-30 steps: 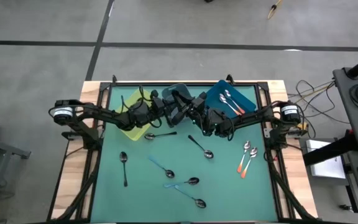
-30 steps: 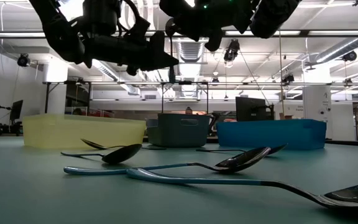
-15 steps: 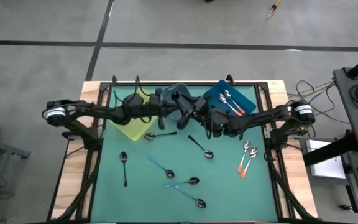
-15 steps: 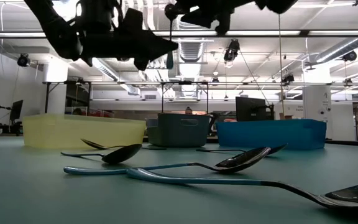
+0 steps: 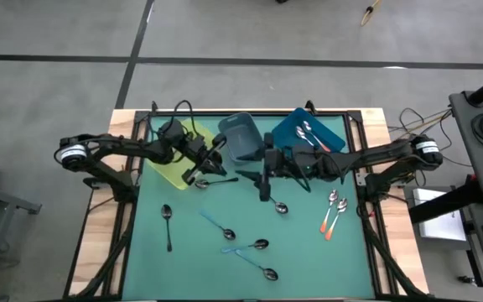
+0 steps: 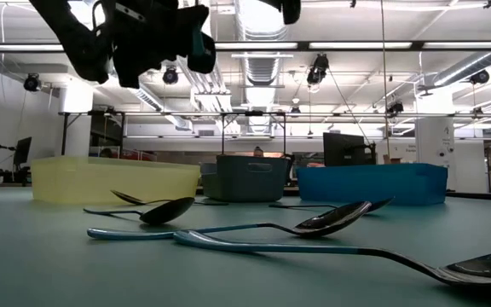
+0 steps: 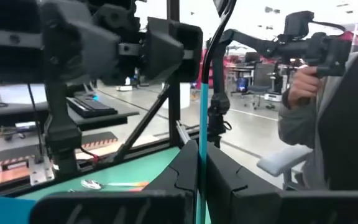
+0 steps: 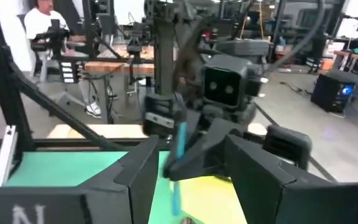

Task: Sort silverware by color (type)
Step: Put the blue spoon into the dark blue bin

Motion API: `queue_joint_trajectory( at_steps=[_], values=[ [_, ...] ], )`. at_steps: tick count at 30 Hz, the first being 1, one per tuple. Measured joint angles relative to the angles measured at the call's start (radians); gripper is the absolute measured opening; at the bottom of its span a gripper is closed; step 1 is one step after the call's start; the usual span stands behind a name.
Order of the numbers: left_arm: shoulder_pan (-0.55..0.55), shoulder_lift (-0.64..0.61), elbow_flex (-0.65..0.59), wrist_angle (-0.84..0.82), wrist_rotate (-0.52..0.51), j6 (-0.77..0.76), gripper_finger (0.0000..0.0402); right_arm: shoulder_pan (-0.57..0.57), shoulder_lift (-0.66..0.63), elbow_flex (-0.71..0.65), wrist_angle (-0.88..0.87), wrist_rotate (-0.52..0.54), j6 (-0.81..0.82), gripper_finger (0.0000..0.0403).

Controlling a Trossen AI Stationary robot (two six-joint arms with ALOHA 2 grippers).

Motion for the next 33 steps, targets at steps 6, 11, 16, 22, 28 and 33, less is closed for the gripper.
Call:
queue_joint_trajectory(
  at_steps=[6,11,16,22,28,33],
  values=[
    [-0.049,0.002,0.0,0.0,-0.016,0.012,0.0,-0.012,0.024,0.003,0.026,-0.089,-0.092,0.0176],
    [-0.079,0.002,0.0,0.008,-0.33,0.013,0.0,-0.03,0.041,0.017,0.09,-0.068,-0.081,0.0176],
    [-0.082,0.004,0.0,0.01,-0.466,0.042,0.0,-0.02,0.062,0.017,0.122,0.091,-0.083,0.0176],
    [-0.082,0.004,0.0,0.014,-0.495,0.042,0.0,-0.018,0.069,0.017,0.136,0.101,-0.078,0.0175],
    [-0.083,0.004,0.0,0.025,-0.511,0.044,0.0,-0.026,0.123,0.018,0.232,0.108,-0.083,0.0156],
    [-0.084,0.005,0.001,0.025,-0.508,0.044,0.0,-0.037,0.156,0.045,0.238,0.109,-0.084,0.0111]
  ],
)
